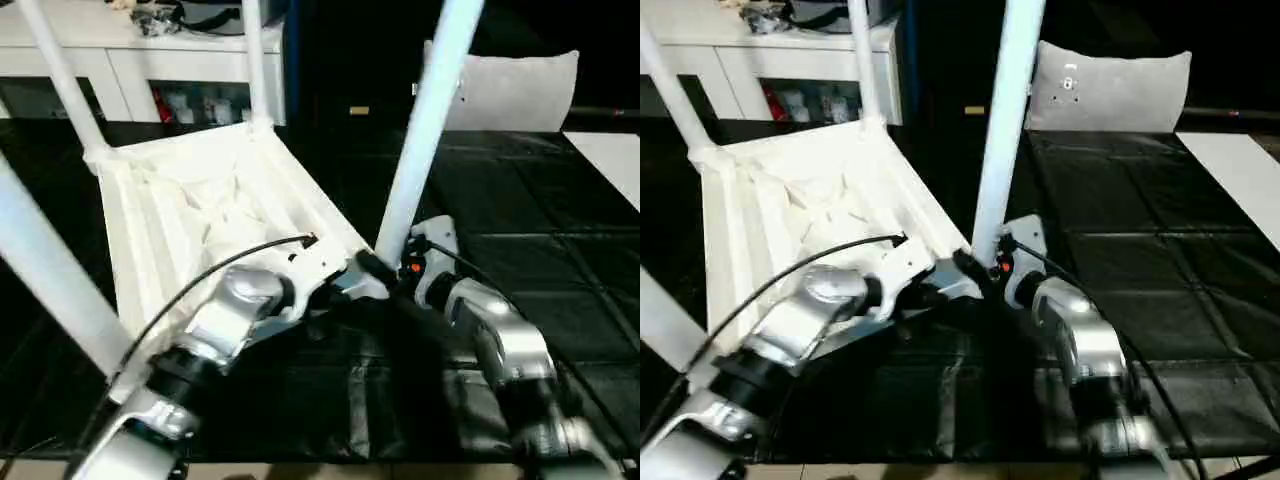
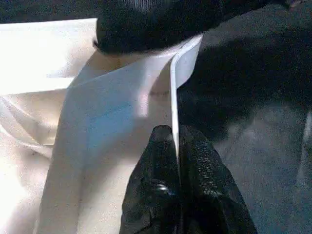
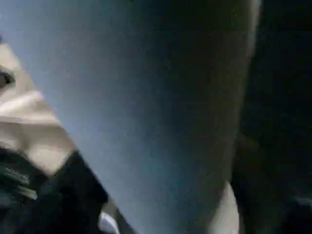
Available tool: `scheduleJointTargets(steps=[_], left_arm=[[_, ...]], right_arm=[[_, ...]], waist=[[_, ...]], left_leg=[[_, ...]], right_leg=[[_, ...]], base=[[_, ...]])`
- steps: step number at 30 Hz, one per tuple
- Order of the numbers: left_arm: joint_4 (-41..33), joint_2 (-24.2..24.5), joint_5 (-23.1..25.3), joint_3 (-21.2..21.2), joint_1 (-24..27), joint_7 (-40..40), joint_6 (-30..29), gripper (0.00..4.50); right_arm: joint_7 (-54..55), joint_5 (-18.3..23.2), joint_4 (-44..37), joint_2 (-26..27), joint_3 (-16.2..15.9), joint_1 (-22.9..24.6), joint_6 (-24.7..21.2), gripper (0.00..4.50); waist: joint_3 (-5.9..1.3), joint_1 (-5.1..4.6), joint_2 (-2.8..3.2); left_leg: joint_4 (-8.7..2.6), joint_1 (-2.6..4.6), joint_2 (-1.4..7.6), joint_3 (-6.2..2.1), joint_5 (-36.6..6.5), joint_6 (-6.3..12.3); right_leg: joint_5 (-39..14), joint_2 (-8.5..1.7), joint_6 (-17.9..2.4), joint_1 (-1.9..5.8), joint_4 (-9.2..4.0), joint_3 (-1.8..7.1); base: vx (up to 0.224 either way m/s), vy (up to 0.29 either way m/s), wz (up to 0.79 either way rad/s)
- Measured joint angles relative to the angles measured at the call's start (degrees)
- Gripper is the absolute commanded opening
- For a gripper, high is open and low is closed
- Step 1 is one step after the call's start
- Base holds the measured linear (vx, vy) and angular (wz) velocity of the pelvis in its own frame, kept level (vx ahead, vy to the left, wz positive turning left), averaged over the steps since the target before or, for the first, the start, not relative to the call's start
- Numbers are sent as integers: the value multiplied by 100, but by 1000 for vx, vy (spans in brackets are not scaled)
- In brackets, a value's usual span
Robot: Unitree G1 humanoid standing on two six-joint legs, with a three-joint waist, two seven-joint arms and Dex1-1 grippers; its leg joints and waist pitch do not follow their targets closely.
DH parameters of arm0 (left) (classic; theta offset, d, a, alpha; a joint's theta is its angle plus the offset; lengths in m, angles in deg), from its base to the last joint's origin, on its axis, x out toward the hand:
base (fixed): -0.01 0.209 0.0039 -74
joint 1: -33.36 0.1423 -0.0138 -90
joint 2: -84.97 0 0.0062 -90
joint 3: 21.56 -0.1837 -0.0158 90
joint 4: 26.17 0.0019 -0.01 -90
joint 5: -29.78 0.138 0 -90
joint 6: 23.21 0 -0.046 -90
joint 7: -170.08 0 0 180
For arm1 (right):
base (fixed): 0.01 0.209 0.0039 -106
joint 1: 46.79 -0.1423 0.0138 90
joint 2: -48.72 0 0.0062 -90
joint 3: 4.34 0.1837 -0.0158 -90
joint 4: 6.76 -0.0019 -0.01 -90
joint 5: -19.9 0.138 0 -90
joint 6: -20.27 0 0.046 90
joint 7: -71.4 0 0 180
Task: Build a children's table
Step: Rotate leg to tighten
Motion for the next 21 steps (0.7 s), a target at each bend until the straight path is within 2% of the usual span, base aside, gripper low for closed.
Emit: scheduleJointTargets(steps=[2, 5, 7, 8, 11, 13, 14, 15, 16, 17, 18, 21], left_arm=[[15, 174, -10, 0, 1, 206, 156, 0], [123, 623, -40, 23, -6, 689, 510, 0], [157, 740, -43, 34, -7, 848, 621, 0], [188, 807, -50, 36, -8, 955, 702, 0], [262, 992, -58, 53, -37, 1225, 859, 0], [320, 1076, -58, 55, -51, 1321, 952, 0], [409, 1034, -54, 5, -145, 1369, 991, 0], [368, 940, -94, -120, -203, 1586, 1121, 0], [353, 896, -128, -215, -191, 1722, 1219, 0], [372, 893, -199, -286, -141, 1865, 1322, 0], [398, 874, -211, -292, -148, 1897, 1373, 0], [548, 695, -120, -268, -233, 1588, 1302, 0]], right_arm=[[-220, -130, 307, 5, -130, -209, 150, 407], [-684, -317, 1111, 190, -397, -761, 436, 407], [-886, -345, 1341, 238, -422, -885, 512, 407], [-1008, -357, 1462, 253, -453, -952, 573, 381], [-1391, -379, 2046, 370, -488, -1343, 641, 369], [-1485, -414, 2362, 446, -491, -1524, 744, 342], [-1653, -302, 1750, 181, -518, -1184, 554, 334], [-2226, -18, 235, -532, -610, -329, 380, 334], [-2577, 173, -557, -1068, -604, 236, 181, 325], [-2940, 354, -1194, -1609, -543, 755, 16, 312], [-3133, 432, -1404, -1810, -428, 953, -18, 298], [-3230, 554, -1673, -1816, -77, 1072, 75, 289]], waist=[[0, 2, -1], [1, -29, -1], [1, -4, 0], [1, 4, 0], [1, -9, 0], [2, -20, 1], [2, 3, -5], [15, 239, -5], [15, 388, -7], [15, 477, -7], [16, 501, -12], [16, 457, -14]], left_leg=[[0, -1, 2, 1, 0, 0], [1, 0, 4, 5, 3, -5], [3, -1, 3, 6, 4, -6], [5, 0, 3, 9, 4, -6], [10, 4, 4, 14, 4, -6], [10, 9, 6, 15, 8, -14], [8, 3, 7, 13, 10, -18], [5, 4, 10, 1, 12, -16], [4, 5, 22, 35, 19, -5], [4, 15, 16, 92, 20, 18], [19, 19, 3, 113, 9, 36], [56, 4, 4, 131, 4, 44]], right_leg=[[4, 1, -6, -1, 1, -1], [11, 2, -18, -9, 6, 1], [12, 1, -21, -9, 7, 5], [18, 1, -29, -8, 8, 10], [26, 1, -43, -10, 19, 15], [24, 1, -43, -13, 31, 16], [23, 2, -44, -16, 29, 11], [-3, 13, 2, 6, 1, 17], [-16, -1, 18, 16, 17, 38], [-41, 0, 32, 12, 58, 135], [-56, -1, 36, 0, 95, 183], [-58, -3, 41, -9, 120, 202]], base=[[0, 0, 0], [0, 0, 0], [0, 0, 0], [0, 0, 0], [0, 0, 0], [0, 0, 0], [0, 0, 0], [38, -3, 26], [38, -3, 26], [62, 22, 34], [0, 0, 0], [-18, 2, -2]])
